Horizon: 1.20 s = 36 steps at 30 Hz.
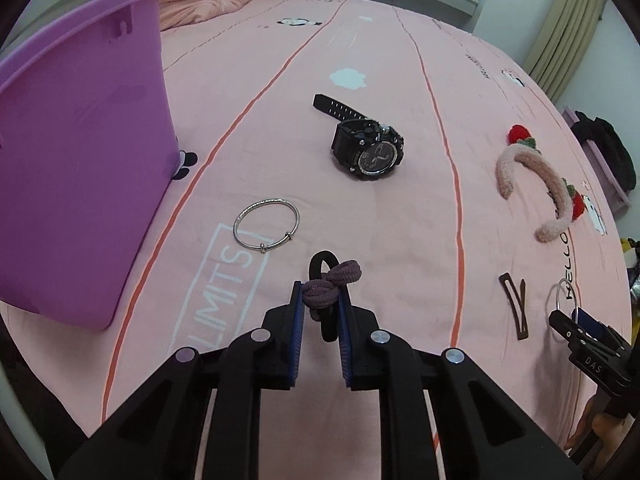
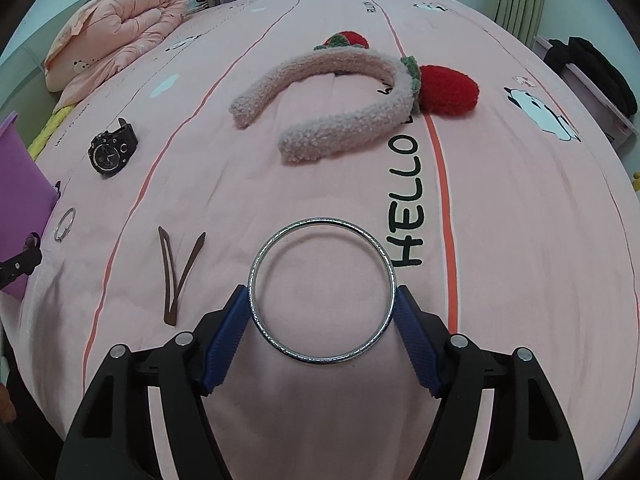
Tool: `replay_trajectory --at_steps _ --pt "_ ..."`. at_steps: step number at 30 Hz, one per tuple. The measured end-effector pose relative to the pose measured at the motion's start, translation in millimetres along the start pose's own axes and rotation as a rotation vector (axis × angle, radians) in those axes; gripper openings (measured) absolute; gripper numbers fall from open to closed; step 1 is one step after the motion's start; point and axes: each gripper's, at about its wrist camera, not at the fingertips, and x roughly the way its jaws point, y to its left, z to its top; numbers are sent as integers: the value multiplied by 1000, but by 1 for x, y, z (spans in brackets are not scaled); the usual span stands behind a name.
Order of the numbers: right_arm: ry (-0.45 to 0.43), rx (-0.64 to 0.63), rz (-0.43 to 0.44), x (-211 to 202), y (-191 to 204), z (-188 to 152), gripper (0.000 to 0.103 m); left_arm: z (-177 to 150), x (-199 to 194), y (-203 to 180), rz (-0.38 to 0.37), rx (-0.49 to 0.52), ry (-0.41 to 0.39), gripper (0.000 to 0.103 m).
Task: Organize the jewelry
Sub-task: 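Carry the hair tie and the hoop with both tools over the basin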
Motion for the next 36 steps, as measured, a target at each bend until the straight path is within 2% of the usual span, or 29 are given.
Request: replay_trajectory --at_steps 11,19,31,36 --pt "-89 0 13 -53 11 2 70 2 -50 -8 -52 35 -78 15" --pt "-177 -42 53 -101 42 5 70 0 -89 4 -88 19 -132 15" --pt "-281 -139 202 -161 130 24 70 12 -151 54 -68 -9 -216 15" --pt "-309 -203 293 -175 187 42 70 29 -178 90 -44 -25 -273 16"
